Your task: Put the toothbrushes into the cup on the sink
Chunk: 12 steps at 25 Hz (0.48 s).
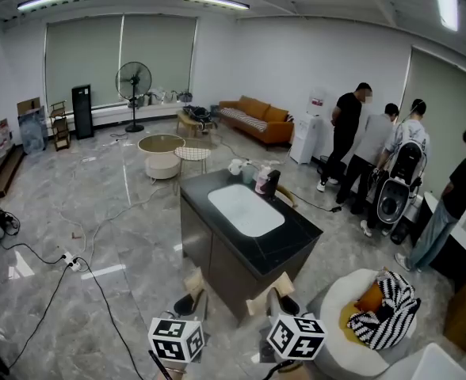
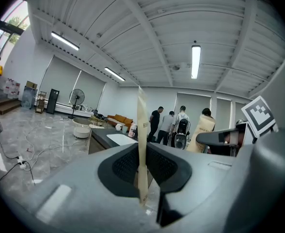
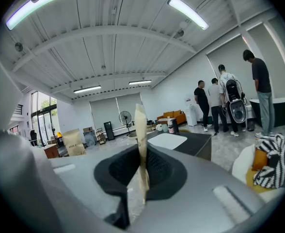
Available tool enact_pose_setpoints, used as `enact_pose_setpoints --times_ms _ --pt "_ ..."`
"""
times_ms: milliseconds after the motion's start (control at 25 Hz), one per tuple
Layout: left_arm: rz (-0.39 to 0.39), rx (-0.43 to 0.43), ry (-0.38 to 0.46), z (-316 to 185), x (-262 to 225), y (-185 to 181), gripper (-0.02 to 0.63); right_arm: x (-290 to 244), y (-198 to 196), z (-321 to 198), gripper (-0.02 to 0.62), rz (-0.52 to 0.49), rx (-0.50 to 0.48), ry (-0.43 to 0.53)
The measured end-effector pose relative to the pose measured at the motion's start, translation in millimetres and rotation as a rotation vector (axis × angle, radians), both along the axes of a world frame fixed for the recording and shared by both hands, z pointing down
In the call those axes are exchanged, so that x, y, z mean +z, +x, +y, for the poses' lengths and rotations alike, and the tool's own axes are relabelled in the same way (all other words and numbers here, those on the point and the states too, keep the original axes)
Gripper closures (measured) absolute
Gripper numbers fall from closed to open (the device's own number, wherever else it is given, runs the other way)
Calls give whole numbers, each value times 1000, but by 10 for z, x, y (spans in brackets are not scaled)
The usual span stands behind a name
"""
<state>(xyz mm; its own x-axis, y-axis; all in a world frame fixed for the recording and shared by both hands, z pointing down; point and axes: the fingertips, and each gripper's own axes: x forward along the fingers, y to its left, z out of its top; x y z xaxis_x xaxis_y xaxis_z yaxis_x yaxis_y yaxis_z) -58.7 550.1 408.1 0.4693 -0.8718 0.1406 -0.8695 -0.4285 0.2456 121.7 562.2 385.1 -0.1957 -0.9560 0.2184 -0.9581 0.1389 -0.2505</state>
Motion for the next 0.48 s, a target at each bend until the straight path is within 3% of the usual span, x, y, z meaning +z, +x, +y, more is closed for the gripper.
enact_pose_setpoints --times_ms 480 --pt "6 -7 -22 -218 129 -288 565 130 -138 -192 565 -17 45 -22"
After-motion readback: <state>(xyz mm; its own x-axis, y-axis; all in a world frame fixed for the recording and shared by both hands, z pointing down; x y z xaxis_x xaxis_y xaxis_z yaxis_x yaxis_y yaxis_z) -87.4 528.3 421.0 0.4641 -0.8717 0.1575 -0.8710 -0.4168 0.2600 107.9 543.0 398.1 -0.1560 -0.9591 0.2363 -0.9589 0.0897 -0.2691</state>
